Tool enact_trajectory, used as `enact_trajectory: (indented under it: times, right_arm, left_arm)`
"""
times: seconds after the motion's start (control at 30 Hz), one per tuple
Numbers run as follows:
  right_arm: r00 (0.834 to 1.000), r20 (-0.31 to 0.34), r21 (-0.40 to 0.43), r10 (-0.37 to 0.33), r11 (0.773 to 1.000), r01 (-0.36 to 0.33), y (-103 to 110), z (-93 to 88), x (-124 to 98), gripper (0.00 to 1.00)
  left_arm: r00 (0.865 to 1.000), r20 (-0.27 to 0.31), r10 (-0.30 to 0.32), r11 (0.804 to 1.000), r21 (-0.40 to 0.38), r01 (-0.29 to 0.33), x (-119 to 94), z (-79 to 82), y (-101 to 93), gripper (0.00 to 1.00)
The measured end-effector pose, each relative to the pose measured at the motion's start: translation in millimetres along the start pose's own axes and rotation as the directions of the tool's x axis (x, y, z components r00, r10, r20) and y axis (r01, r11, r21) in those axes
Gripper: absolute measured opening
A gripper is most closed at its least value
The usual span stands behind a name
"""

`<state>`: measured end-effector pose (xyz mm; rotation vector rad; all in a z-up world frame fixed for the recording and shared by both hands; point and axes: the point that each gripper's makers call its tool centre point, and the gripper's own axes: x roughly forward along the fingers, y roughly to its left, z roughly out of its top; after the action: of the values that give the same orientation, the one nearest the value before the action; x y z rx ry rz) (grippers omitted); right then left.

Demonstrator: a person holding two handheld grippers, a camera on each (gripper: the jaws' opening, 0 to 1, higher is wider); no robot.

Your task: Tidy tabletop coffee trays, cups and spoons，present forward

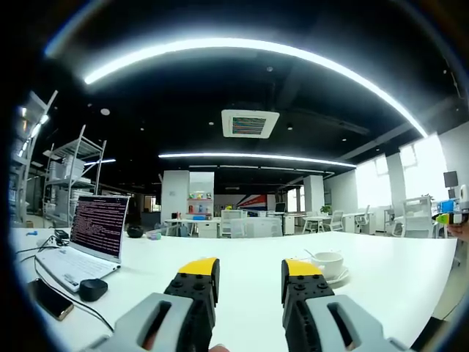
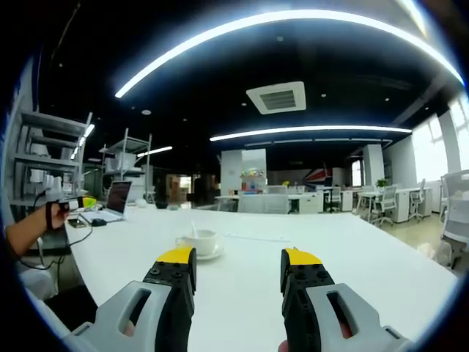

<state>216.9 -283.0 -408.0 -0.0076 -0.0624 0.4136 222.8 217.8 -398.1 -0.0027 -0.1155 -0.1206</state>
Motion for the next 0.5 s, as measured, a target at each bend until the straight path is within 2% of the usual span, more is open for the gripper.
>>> enact_trajectory:
  times: [0.33, 0.5]
  right_arm:
    - [1.000, 0.008, -0.013, 0.017, 1.000, -0.017, 10, 5.3, 4, 0.46]
    - [1.000, 0.002, -0.011, 0.020, 1.000, -0.020, 11, 2.5, 4, 0.46]
  left_arm:
    - [1.000, -0.015, 0.001, 1.000, 0.015, -0.001, 0, -3.3, 7.4, 0.36]
    - [1.000, -0.013, 0.007, 1.000, 0.007, -0.007, 1, -3.4, 12.5, 0.36]
